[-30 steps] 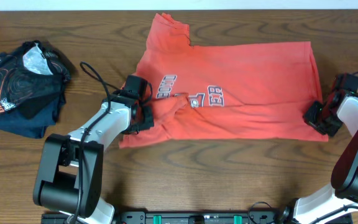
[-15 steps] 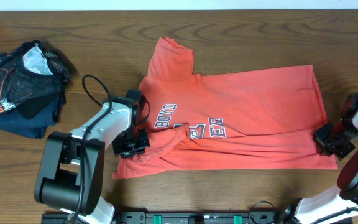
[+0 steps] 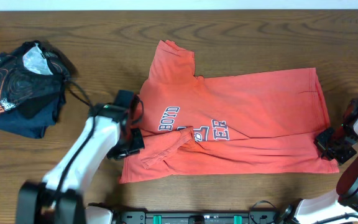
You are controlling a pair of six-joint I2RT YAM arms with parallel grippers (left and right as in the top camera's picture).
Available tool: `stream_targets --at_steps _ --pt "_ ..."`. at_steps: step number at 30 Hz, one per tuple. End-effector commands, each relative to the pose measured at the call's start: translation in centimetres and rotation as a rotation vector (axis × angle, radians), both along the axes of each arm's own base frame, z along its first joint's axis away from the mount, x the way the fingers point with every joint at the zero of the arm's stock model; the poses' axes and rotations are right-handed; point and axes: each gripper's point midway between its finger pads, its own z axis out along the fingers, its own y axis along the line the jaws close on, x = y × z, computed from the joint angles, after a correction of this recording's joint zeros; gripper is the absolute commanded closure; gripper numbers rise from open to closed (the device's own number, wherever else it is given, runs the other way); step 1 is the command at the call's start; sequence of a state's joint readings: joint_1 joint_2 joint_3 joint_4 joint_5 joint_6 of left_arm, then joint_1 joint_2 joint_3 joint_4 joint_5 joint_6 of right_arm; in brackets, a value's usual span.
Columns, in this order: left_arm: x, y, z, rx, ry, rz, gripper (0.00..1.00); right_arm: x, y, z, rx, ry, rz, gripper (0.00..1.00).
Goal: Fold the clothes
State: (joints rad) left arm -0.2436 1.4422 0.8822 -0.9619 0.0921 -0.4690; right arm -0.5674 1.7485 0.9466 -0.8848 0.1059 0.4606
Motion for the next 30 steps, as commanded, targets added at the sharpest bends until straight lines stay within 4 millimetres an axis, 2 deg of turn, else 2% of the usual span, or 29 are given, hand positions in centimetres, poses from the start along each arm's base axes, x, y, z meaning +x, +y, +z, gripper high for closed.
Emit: stream_targets --at_steps 1,2,3,5,6,10,12,14,17,22,25,28,30 --pt "1.4 0.2 2.2 -0.012 -0.141 -0.010 0.72 0.9 -0.7 2.0 -0.029 -0.088 -0.020 0.91" --pt "2.1 0.0 3.1 -0.025 -0.201 -0.020 0.67 1.9 -0.9 3.3 -0.035 -0.152 -0.011 0.90" --pt "2.7 -0.2 3.9 -0.037 -0.254 -0.024 0.51 3.0 -0.9 4.4 -0.038 -0.213 0.001 0.87" --pt "4.1 -0.5 5.6 -0.060 -0.366 -0.042 0.35 5.5 -0.6 7.2 -0.032 -0.369 0.050 0.79" --pt "4.7 -0.7 6.5 -0.069 -0.422 -0.062 0.30 7.0 -0.3 9.1 -0.027 -0.469 0.093 0.75" --pt "6.5 -1.4 9.3 -0.100 -0.551 -0.112 0.27 10.1 0.8 14.8 -0.038 -0.727 0.229 0.50" --pt "7.4 -2.2 10.2 -0.129 -0.577 -0.155 0.27 10.6 1.3 16.3 -0.044 -0.787 0.268 0.44" --pt "8.6 -2.9 10.8 -0.145 -0.594 -0.197 0.27 10.6 1.7 17.0 -0.045 -0.811 0.293 0.43" --pt "10.9 -3.2 11.2 -0.125 -0.595 -0.258 0.27 10.4 2.1 16.7 -0.035 -0.796 0.319 0.42" --pt "16.5 -3.9 11.1 -0.137 -0.575 -0.348 0.27 10.6 2.8 16.3 -0.023 -0.783 0.345 0.42" --pt "20.5 -4.4 9.9 -0.165 -0.551 -0.391 0.26 10.7 3.0 16.2 -0.030 -0.774 0.362 0.42" --pt "24.2 -4.0 7.9 -0.169 -0.525 -0.371 0.25 10.7 3.1 16.1 -0.040 -0.761 0.368 0.42" --pt "26.0 -4.4 6.6 -0.204 -0.513 -0.386 0.25 10.7 3.1 16.0 -0.041 -0.759 0.373 0.43"
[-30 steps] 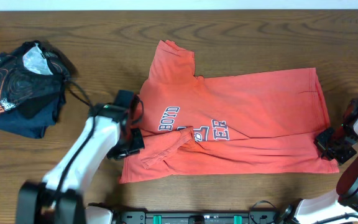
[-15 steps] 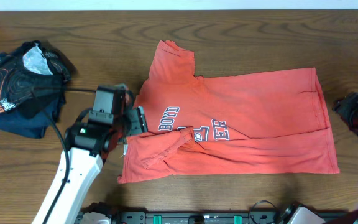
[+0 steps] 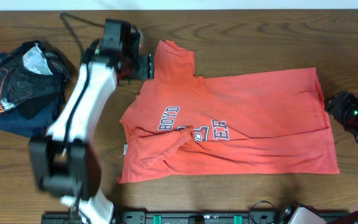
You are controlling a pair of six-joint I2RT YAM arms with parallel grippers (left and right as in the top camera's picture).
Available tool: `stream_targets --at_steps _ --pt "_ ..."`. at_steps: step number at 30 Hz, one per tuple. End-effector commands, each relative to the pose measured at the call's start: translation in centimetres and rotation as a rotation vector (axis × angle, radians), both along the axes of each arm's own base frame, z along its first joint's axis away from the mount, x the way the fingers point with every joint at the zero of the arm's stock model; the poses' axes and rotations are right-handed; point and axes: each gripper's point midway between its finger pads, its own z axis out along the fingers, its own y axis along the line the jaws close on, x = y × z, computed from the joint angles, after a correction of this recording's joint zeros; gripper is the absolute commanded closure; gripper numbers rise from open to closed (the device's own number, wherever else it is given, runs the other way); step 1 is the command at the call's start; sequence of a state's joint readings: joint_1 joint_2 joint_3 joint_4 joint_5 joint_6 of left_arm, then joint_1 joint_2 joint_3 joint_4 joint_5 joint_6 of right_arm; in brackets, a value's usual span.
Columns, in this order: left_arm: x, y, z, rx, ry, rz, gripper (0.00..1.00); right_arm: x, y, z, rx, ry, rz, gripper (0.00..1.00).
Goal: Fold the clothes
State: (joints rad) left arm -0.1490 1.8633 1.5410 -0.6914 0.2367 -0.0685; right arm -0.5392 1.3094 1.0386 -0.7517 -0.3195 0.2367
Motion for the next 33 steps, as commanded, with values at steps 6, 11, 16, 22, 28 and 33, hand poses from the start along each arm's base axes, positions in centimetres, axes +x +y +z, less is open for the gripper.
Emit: stream_targets --at_steps 6,11,16,22,28,33 --pt "6.2 -0.6 -5.6 -0.051 0.021 -0.072 0.26 0.0 0.3 -0.3 -0.015 0.016 0.028 0.43" --pt "7.8 -1.2 -7.8 -0.062 -0.008 -0.082 0.26 -0.4 0.4 -0.6 -0.010 0.037 0.024 0.44" --pt "7.5 -2.1 -10.0 -0.102 0.033 -0.103 0.27 -0.5 0.4 -0.6 -0.010 0.038 0.024 0.45" --pt "6.7 -2.9 -11.7 -0.145 0.083 -0.119 0.42 -0.5 0.4 -0.7 -0.009 0.039 0.024 0.49" --pt "6.5 -3.8 -11.2 -0.168 0.080 -0.139 0.86 -0.5 0.4 -0.7 -0.008 0.040 0.024 0.62" --pt "6.5 -3.3 -9.6 -0.210 0.088 -0.085 0.92 0.3 1.0 -0.5 -0.021 0.019 0.053 0.74"
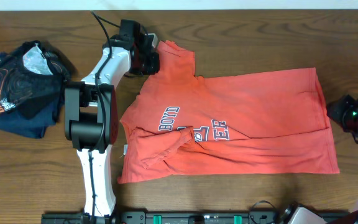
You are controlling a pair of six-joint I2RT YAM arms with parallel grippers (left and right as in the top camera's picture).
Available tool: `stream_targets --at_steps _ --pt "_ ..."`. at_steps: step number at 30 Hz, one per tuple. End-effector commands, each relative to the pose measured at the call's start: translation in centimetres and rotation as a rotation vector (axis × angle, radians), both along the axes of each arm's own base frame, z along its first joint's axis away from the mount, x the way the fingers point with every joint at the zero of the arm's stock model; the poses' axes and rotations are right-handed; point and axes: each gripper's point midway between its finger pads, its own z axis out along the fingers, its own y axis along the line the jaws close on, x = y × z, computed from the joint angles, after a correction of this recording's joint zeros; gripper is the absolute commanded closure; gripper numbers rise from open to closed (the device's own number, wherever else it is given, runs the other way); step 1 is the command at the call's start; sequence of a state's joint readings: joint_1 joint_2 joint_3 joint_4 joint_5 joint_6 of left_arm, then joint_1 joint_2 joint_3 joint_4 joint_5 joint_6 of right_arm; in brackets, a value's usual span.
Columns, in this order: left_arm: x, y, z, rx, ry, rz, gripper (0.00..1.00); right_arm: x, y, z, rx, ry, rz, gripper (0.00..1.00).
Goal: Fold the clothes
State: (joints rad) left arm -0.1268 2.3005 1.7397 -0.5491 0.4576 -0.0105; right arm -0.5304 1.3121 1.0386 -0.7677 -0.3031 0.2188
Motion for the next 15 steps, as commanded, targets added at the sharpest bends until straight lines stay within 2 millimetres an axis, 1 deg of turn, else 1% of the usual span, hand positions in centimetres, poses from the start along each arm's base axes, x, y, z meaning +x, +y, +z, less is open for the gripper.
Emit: stream_targets --at_steps 1,3,5,7,10,12,14,15 --pt "0.6 0.3 2.1 -0.054 0.004 0.071 0.94 1.0 1.1 -0.1 -0.016 -0.012 0.054 0.73" --pt "0.4 0.4 2.8 -0.098 0.033 0.119 0.94 2.0 1.3 -0.2 -0.053 -0.020 0.077 0.67" --pt "0.0 -0.7 3.8 -0.185 0.051 0.089 0.94 3.2 1.5 -0.5 -0.088 -0.022 0.093 0.57" --pt "-0.6 -2.0 4.9 -0.277 0.066 0.049 0.94 4.7 1.8 -0.9 -0.115 -0.032 0.137 0.48" --pt "-1.0 -2.6 5.6 -0.334 0.081 0.029 0.94 7.8 1.8 -1.8 -0.151 -0.054 0.204 0.39" --pt "-1.1 -2.6 5.6 -0.332 0.087 0.031 0.94 10.1 1.4 -2.7 -0.189 -0.070 0.245 0.34" --pt "-1.2 -2.6 5.5 -0.331 0.093 0.032 0.94 12.4 0.2 -4.0 -0.243 -0.067 0.232 0.33" --pt "-1.2 -2.6 5.5 -0.331 0.093 0.032 0.94 13.2 -0.3 -4.4 -0.260 -0.065 0.224 0.29"
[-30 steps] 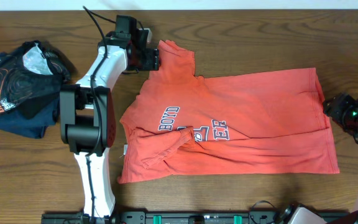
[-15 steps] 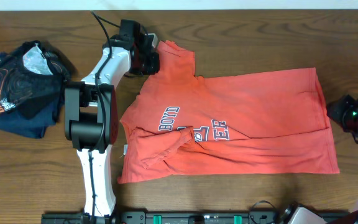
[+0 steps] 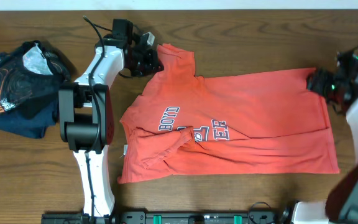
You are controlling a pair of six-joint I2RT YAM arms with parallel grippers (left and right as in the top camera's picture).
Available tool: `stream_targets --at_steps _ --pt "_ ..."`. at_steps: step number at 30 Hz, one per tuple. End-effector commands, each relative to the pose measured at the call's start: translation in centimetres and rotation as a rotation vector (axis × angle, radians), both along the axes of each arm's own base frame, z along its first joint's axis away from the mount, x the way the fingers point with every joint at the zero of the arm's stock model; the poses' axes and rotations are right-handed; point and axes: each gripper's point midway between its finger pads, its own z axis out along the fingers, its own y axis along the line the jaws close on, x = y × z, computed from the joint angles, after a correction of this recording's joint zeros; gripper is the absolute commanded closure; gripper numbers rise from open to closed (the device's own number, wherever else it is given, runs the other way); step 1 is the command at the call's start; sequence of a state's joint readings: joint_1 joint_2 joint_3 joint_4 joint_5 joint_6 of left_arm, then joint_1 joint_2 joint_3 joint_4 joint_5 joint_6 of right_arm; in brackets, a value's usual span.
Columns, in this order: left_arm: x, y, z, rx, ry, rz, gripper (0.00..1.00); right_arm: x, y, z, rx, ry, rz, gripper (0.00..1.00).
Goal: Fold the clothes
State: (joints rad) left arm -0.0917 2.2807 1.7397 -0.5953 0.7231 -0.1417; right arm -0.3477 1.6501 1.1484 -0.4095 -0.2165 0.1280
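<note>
An orange T-shirt (image 3: pixel 241 121) with dark lettering lies partly folded across the middle of the wooden table, one sleeve (image 3: pixel 174 59) sticking out at the upper left. My left gripper (image 3: pixel 156 62) is at that sleeve's left edge, fingers touching the cloth; whether they have closed on it is not visible. My right gripper (image 3: pixel 316 81) is at the shirt's upper right corner, over the hem; its jaws cannot be made out from above.
A pile of dark folded clothes (image 3: pixel 20 84) with red print sits at the table's left side. The table's far edge (image 3: pixel 229 9) runs just behind the shirt. Bare wood lies in front of the shirt.
My right gripper moved from beside the shirt's right edge, mid-height, up and inward to the upper right corner. My left gripper stayed at the upper left sleeve, shifted only slightly.
First my left gripper was at the shirt's lower left fold and my right at its lower right corner. Then the left had gone up beside the upper left sleeve and the right had pulled off the cloth. Now each sits at an upper corner.
</note>
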Motion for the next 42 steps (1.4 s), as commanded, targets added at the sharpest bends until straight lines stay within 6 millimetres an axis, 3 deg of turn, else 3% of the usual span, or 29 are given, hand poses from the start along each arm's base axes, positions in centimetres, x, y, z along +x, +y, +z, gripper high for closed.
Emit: stream_targets --at_steps 1,6,14,33,36,41,42 --pt "0.3 -0.6 2.8 -0.055 -0.033 -0.007 0.94 2.9 -1.7 -1.6 -0.106 0.011 0.001 0.26" --pt "0.1 -0.6 2.7 -0.053 -0.023 -0.006 0.94 6.9 -3.1 -4.7 -0.119 -0.019 -0.005 0.27" --pt "0.1 -0.1 2.2 -0.016 -0.017 0.008 0.94 7.8 -3.5 -9.7 -0.106 0.023 -0.003 0.31" --pt "-0.2 0.1 1.9 -0.002 0.000 0.012 0.94 8.8 -3.4 -12.5 -0.115 0.016 0.000 0.38" --pt "-0.2 0.1 1.9 -0.002 0.000 0.012 0.94 8.7 -3.0 -13.3 -0.110 0.030 0.008 0.47" --pt "-0.3 0.2 1.9 -0.001 0.009 0.013 0.94 8.5 -2.9 -13.7 -0.109 0.046 0.009 0.95" --pt "-0.4 0.1 1.8 -0.001 0.012 0.012 0.94 8.4 -2.9 -13.8 -0.110 0.050 0.007 0.99"
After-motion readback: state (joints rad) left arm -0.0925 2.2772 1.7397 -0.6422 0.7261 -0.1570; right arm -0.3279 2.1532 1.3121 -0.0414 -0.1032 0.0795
